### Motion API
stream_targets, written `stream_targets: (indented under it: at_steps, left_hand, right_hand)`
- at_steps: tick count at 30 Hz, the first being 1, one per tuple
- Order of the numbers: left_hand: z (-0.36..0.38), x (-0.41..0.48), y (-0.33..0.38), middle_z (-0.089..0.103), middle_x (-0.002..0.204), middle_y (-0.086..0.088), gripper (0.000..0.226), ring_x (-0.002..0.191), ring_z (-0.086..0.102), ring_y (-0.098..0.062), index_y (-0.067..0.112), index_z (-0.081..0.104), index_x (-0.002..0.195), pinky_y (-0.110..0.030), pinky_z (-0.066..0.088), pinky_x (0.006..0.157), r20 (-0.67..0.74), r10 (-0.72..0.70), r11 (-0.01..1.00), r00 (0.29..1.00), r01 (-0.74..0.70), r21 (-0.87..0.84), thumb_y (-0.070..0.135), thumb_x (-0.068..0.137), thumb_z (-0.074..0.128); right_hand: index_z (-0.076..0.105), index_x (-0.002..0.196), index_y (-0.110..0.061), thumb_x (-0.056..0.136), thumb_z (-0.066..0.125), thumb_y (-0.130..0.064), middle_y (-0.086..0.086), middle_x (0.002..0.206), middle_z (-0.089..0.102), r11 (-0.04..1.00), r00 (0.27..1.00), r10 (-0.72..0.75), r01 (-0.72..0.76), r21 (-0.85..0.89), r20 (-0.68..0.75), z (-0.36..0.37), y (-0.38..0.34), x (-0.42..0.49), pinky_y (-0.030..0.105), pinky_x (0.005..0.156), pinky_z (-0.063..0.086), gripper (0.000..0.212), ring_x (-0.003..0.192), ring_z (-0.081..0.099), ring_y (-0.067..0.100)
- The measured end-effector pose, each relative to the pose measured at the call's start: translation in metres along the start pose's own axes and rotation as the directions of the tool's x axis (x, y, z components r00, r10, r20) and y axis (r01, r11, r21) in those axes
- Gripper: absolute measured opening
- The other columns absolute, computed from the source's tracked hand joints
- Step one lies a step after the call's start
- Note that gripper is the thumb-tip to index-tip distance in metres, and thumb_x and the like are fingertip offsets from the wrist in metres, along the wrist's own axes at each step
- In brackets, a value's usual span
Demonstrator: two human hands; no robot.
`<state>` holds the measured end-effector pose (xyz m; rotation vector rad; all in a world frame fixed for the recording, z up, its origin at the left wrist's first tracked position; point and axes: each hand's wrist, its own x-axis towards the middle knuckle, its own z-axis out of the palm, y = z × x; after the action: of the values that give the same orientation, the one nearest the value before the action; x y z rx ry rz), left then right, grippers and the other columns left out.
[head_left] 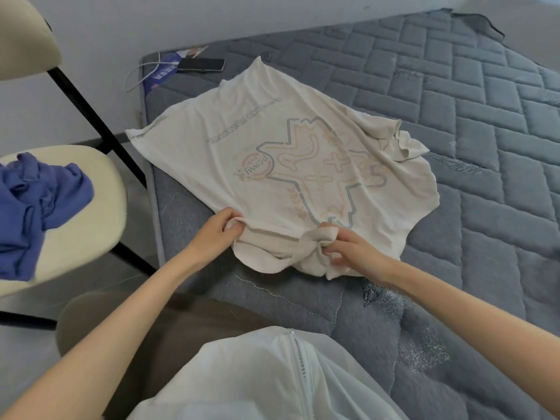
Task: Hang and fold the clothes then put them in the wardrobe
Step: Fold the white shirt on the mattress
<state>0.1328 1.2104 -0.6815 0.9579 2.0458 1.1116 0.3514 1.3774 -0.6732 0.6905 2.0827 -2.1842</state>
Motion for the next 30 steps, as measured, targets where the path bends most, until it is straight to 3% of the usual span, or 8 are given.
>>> stream_targets:
  at_steps: [3, 6, 9, 13, 18, 22, 25, 30]
  left_hand:
    - [-0.004, 0.000, 0.005, 0.052, 0.078, 0.005, 0.009, 0.066, 0.046, -0.002, 0.013, 0.052, 0.089, -0.011, 0.035, 0.055, 0.072, 0.000, 0.996, 0.997, -0.007, 0.086, 0.019, 0.090, 0.059]
    - [-0.009, -0.002, 0.004, 0.046, 0.078, 0.005, 0.026, 0.063, 0.040, -0.001, 0.015, 0.045, 0.083, -0.015, 0.033, 0.052, 0.093, 0.018, 0.959, 0.996, -0.043, 0.280, 0.020, 0.076, 0.070]
    - [-0.019, -0.008, -0.004, 0.037, 0.076, 0.005, 0.033, 0.074, 0.034, -0.010, 0.021, 0.032, 0.072, -0.023, 0.027, 0.059, 0.134, 0.051, 0.935, 0.990, -0.095, 0.343, 0.006, 0.078, 0.061]
    - [-0.040, -0.017, -0.020, 0.036, 0.079, 0.004, 0.035, 0.074, 0.032, -0.014, 0.021, 0.033, 0.069, -0.025, 0.027, 0.061, 0.146, 0.055, 0.904, 0.988, -0.111, 0.413, -0.009, 0.078, 0.047]
    - [-0.058, -0.029, -0.033, 0.042, 0.097, 0.011, 0.029, 0.084, 0.046, -0.008, 0.030, 0.043, 0.084, -0.025, 0.038, 0.067, 0.072, -0.008, 0.886, 0.997, -0.027, 0.463, 0.001, 0.086, 0.046]
    - [-0.069, -0.037, -0.036, 0.061, 0.087, 0.001, 0.029, 0.066, 0.050, -0.016, 0.026, 0.047, 0.081, -0.029, 0.040, 0.062, 0.016, -0.033, 0.927, 0.999, 0.025, 0.374, 0.000, 0.089, 0.038]
    - [-0.071, -0.036, -0.035, 0.059, 0.080, -0.008, 0.028, 0.067, 0.046, -0.018, 0.023, 0.050, 0.077, -0.031, 0.035, 0.064, 0.009, -0.088, 0.934, 0.996, 0.080, 0.349, 0.001, 0.088, 0.036]
    - [-0.076, -0.027, -0.025, 0.057, 0.063, 0.002, 0.024, 0.055, 0.058, -0.010, 0.015, 0.056, 0.076, -0.025, 0.050, 0.052, 0.050, -0.328, 0.944, 0.943, 0.329, -0.029, 0.005, 0.091, 0.040]
  right_hand:
    - [0.055, 0.096, -0.015, 0.077, 0.052, -0.024, -0.007, 0.090, 0.057, 0.997, 0.996, 0.054, -0.057, 0.042, 0.066, 0.007, -0.009, -0.001, 0.030, 0.087, 0.046, 0.021, 0.091, 0.054, 0.010]
    - [0.041, 0.081, -0.028, 0.076, 0.069, -0.040, -0.016, 0.072, 0.046, 0.921, 0.997, -0.032, 0.054, -0.386, 0.064, 0.024, -0.021, -0.005, 0.014, 0.062, 0.036, 0.031, 0.067, 0.045, 0.001]
    - [0.033, 0.085, -0.033, 0.075, 0.071, -0.034, -0.006, 0.064, 0.051, 0.751, 0.985, -0.175, 0.132, -0.646, -0.002, 0.045, -0.024, -0.006, 0.022, 0.050, 0.034, 0.040, 0.054, 0.044, 0.006]
    - [0.035, 0.103, -0.029, 0.081, 0.058, -0.011, -0.004, 0.049, 0.038, 0.735, 0.958, -0.287, 0.216, -0.643, -0.006, 0.068, -0.028, -0.010, 0.023, 0.045, 0.026, 0.036, 0.045, 0.037, 0.012]
    - [0.028, 0.121, -0.031, 0.087, 0.052, -0.008, 0.014, 0.058, 0.047, 0.733, 0.948, -0.279, 0.311, -0.605, 0.150, 0.087, -0.034, -0.008, 0.043, 0.056, 0.040, 0.047, 0.052, 0.041, 0.028]
    - [0.035, 0.119, -0.035, 0.098, 0.046, -0.017, 0.002, 0.052, 0.042, 0.721, 0.939, -0.261, 0.344, -0.601, 0.224, 0.092, -0.037, -0.006, 0.026, 0.060, 0.050, 0.029, 0.050, 0.055, 0.015]
    - [0.046, 0.113, -0.032, 0.100, 0.043, -0.017, 0.004, 0.055, 0.028, 0.765, 0.938, -0.233, 0.340, -0.547, 0.258, 0.094, -0.036, -0.004, 0.030, 0.065, 0.059, 0.020, 0.049, 0.042, 0.010]
    - [0.045, 0.108, -0.033, 0.096, 0.050, -0.017, 0.010, 0.064, 0.036, 0.846, 0.954, -0.271, 0.299, -0.441, 0.127, 0.092, -0.044, -0.002, 0.025, 0.054, 0.056, 0.020, 0.055, 0.044, 0.019]
